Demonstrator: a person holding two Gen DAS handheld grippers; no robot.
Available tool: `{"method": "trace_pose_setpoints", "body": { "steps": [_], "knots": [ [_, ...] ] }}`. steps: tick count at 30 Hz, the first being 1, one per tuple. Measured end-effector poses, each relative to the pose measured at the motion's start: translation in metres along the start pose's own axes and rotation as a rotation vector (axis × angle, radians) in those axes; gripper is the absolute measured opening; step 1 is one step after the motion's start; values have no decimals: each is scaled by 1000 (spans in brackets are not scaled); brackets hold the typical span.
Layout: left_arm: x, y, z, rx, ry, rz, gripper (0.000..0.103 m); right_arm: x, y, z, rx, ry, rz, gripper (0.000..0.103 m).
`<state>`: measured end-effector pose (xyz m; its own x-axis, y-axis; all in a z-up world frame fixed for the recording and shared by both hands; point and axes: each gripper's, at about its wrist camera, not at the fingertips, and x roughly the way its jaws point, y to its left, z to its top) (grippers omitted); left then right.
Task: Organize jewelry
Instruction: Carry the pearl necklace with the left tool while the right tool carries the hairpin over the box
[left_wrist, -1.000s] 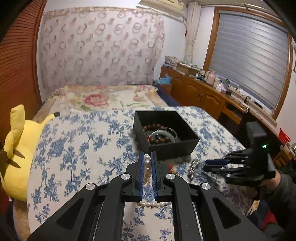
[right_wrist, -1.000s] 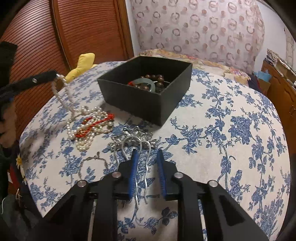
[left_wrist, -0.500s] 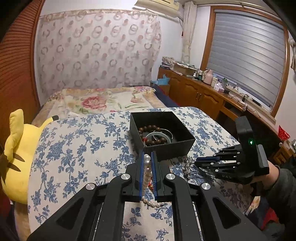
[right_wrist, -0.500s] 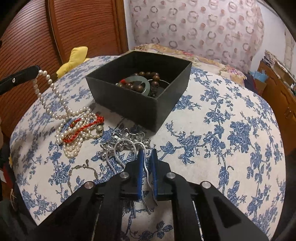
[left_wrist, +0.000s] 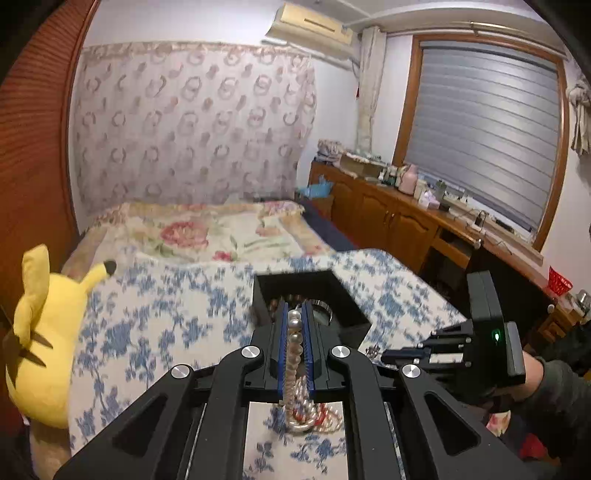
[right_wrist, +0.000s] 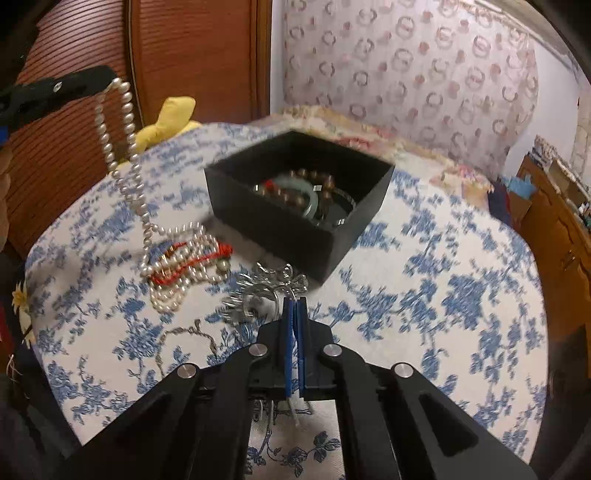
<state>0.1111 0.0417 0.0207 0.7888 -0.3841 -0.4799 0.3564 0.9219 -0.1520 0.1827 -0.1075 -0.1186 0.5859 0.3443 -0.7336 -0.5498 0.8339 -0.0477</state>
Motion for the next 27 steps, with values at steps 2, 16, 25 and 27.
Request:
{"method": "trace_pose_setpoints", "body": {
  "steps": [2,16,25,27],
  "knots": [
    [-4,-3,11,8,-24,-2,7,-8,-1,6,-3,-23,-1,2],
    [-20,-27,107,66,-154,-18,7,-32,-13,59,-27,-139,0,2],
    [15,-41,147,103,-134,9,7,-17,-27,81,4,-171,23,2],
    [34,-42,144,108,-103,16,7,-10,-29,84,8,-169,26,2]
  ]
}}
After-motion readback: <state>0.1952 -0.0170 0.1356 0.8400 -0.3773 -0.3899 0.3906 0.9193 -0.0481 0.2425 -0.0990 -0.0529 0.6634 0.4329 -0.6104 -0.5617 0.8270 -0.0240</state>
